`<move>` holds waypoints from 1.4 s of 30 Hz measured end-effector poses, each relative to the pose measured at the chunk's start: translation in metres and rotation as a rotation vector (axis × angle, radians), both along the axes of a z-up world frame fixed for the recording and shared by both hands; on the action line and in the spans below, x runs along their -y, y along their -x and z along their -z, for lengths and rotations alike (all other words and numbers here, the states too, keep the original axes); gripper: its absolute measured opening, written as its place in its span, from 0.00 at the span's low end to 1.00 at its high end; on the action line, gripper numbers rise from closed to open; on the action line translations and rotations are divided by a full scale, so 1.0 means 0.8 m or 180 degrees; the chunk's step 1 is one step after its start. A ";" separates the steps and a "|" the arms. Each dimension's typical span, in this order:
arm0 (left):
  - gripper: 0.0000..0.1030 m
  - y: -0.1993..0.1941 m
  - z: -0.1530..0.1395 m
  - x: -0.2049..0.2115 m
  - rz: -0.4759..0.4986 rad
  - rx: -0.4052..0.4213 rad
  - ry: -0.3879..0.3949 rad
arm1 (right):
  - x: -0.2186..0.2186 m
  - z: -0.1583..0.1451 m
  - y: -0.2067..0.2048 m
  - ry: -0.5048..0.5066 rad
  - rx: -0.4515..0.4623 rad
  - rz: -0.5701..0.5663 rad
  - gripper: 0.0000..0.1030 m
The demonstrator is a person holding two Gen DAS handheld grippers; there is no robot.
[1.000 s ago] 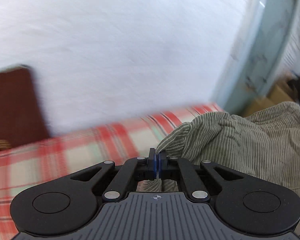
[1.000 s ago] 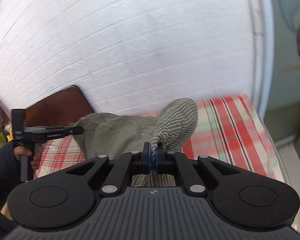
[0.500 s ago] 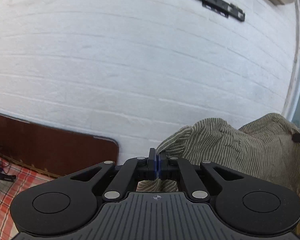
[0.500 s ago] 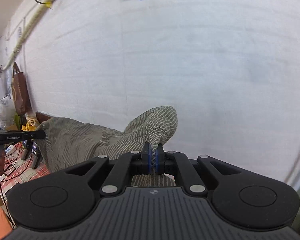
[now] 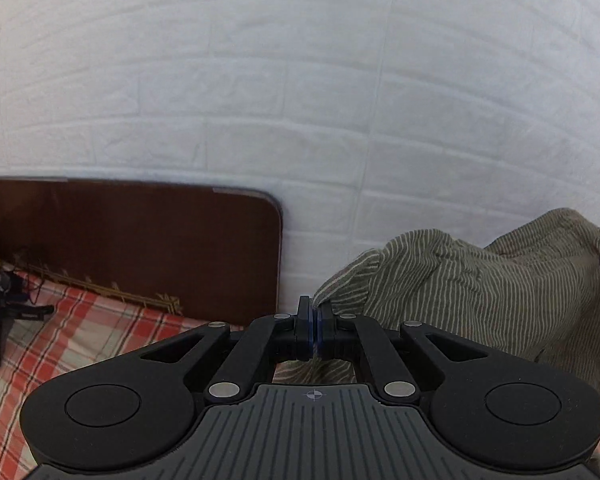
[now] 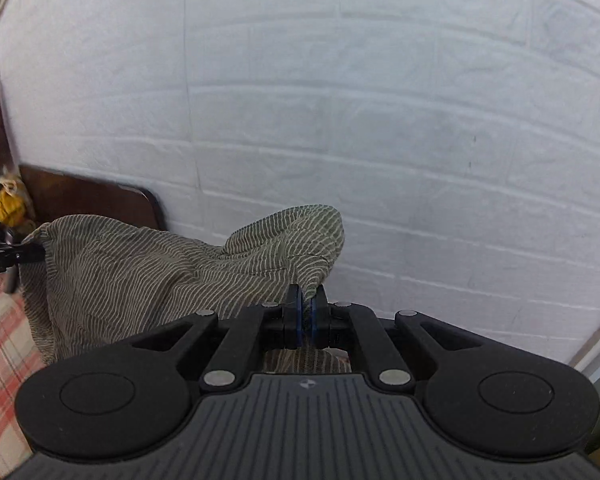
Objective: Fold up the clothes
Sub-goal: 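Lower the striped shirt onto the bed and open both grippers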
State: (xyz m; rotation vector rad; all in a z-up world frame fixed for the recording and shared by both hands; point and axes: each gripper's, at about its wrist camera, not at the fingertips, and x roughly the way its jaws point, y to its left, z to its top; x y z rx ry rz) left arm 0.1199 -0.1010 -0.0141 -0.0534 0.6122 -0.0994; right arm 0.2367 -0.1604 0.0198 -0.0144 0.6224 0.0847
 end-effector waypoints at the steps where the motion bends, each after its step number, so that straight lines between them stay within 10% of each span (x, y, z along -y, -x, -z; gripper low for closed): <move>1: 0.00 -0.019 0.019 0.006 0.0000 -0.0084 -0.0024 | -0.003 0.020 -0.016 0.0048 -0.0091 0.0048 0.05; 11: 0.00 -0.139 0.084 0.008 -0.0163 -0.0188 -0.0015 | -0.010 0.092 -0.105 0.0120 -0.0138 0.0396 0.05; 23: 0.00 -0.184 0.231 0.020 -0.0038 -0.1055 -0.0504 | -0.019 0.261 -0.165 0.0555 -0.1185 0.0463 0.14; 28: 0.73 -0.179 0.219 0.014 -0.0180 -0.0946 -0.0742 | -0.023 0.236 -0.157 0.0633 -0.0942 0.0468 0.59; 42: 1.00 -0.062 0.128 0.008 0.0206 -0.0790 -0.0628 | -0.023 0.151 0.003 -0.0138 -0.0411 0.0280 0.76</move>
